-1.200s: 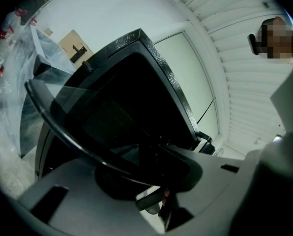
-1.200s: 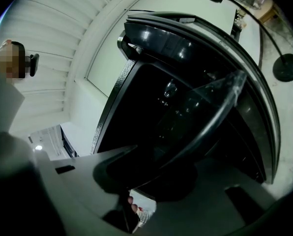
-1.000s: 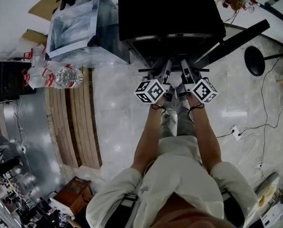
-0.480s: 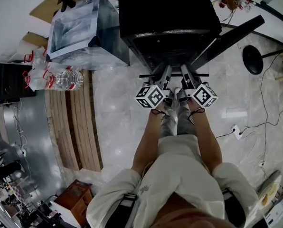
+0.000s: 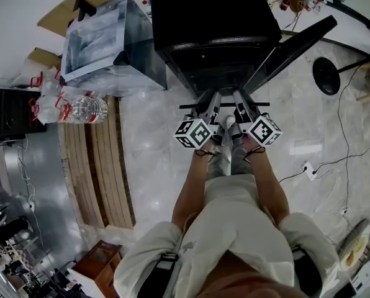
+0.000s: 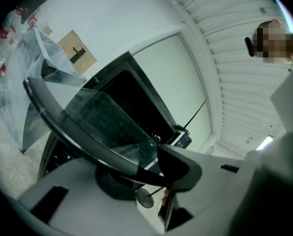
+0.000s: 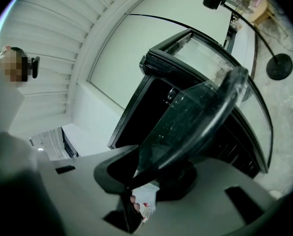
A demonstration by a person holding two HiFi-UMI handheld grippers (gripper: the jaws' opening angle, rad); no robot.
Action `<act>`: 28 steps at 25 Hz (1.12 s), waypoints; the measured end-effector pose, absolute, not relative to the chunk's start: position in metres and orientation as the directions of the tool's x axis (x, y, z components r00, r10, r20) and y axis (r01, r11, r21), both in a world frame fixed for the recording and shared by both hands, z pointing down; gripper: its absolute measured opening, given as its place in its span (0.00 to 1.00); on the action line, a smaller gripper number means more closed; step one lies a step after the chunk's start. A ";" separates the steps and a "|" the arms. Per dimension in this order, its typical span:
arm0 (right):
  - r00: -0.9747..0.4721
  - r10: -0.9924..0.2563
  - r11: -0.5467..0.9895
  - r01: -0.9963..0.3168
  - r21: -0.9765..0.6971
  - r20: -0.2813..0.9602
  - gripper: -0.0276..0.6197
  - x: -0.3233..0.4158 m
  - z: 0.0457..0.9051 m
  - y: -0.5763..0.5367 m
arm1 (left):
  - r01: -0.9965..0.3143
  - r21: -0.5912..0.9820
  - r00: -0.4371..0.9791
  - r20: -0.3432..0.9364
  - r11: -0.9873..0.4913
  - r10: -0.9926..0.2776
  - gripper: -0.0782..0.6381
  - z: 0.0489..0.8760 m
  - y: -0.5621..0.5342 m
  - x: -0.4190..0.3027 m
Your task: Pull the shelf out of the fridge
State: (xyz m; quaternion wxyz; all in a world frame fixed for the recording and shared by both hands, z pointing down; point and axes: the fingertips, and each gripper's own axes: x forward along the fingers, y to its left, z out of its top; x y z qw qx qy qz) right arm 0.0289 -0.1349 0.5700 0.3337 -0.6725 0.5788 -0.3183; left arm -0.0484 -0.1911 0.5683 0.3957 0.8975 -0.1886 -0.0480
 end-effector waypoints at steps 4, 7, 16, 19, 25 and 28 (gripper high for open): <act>0.124 -0.991 -0.109 -0.555 -0.824 0.048 0.18 0.022 0.568 -0.126 | -0.296 0.723 0.928 0.061 -0.624 -0.368 0.29 0.564 -0.183 -0.054; 0.121 -0.992 -0.104 -0.553 -0.827 0.044 0.18 0.017 0.563 -0.120 | -0.288 0.723 0.932 0.060 -0.628 -0.358 0.29 0.561 -0.177 -0.057; 0.122 -0.992 -0.103 -0.555 -0.825 0.042 0.18 0.014 0.562 -0.104 | -0.276 0.725 0.937 0.056 -0.630 -0.346 0.29 0.558 -0.163 -0.061; 0.120 -0.992 -0.099 -0.556 -0.825 0.038 0.18 0.013 0.561 -0.103 | -0.277 0.723 0.935 0.053 -0.633 -0.349 0.29 0.557 -0.162 -0.062; 0.107 -0.994 -0.092 -0.560 -0.824 0.039 0.18 0.009 0.558 -0.100 | -0.283 0.726 0.932 0.052 -0.627 -0.360 0.29 0.556 -0.157 -0.066; 0.101 -0.994 -0.089 -0.558 -0.825 0.039 0.18 0.008 0.557 -0.099 | -0.284 0.724 0.930 0.051 -0.628 -0.363 0.29 0.554 -0.155 -0.068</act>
